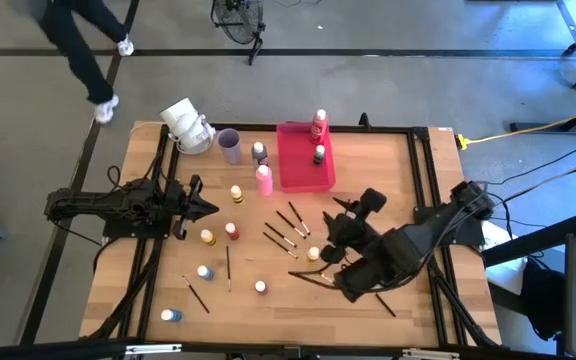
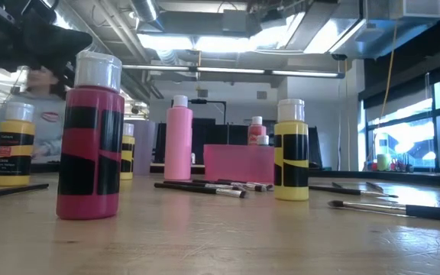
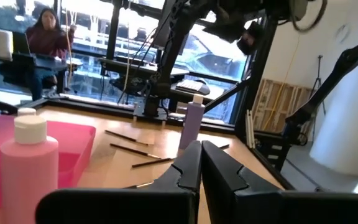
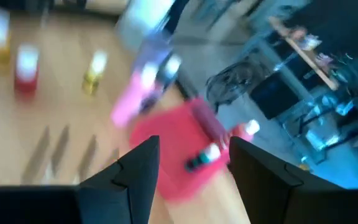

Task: Pick & Place Paint Supplies
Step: Put the black paint brush into the purple cup

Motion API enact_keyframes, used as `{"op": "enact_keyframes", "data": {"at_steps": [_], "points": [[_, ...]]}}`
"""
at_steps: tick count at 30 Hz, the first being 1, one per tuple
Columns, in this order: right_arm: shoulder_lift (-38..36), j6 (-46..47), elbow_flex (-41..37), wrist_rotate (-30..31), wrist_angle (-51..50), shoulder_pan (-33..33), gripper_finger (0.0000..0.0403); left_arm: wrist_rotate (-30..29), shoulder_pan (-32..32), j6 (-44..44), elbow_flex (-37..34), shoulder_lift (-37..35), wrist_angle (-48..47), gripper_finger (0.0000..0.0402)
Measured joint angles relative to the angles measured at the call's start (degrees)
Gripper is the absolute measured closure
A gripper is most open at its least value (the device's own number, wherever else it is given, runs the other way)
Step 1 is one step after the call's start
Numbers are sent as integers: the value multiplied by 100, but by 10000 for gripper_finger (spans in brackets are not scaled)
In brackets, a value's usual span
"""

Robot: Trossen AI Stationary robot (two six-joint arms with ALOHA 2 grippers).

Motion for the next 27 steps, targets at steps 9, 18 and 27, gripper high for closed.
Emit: {"op": "enact_keyframes", "data": {"at_steps": [9, 18, 27], "points": [[-398, 858, -883, 112, 4, -102, 206, 0, -1, -75, -1, 1, -3, 395], [-1543, 2134, -2702, 1184, 1, -284, 206, 0, 0, -73, -1, 1, -3, 395], [-2763, 3833, -4985, 1516, 567, -229, 206, 0, 0, -72, 0, 0, -3, 395]]}}
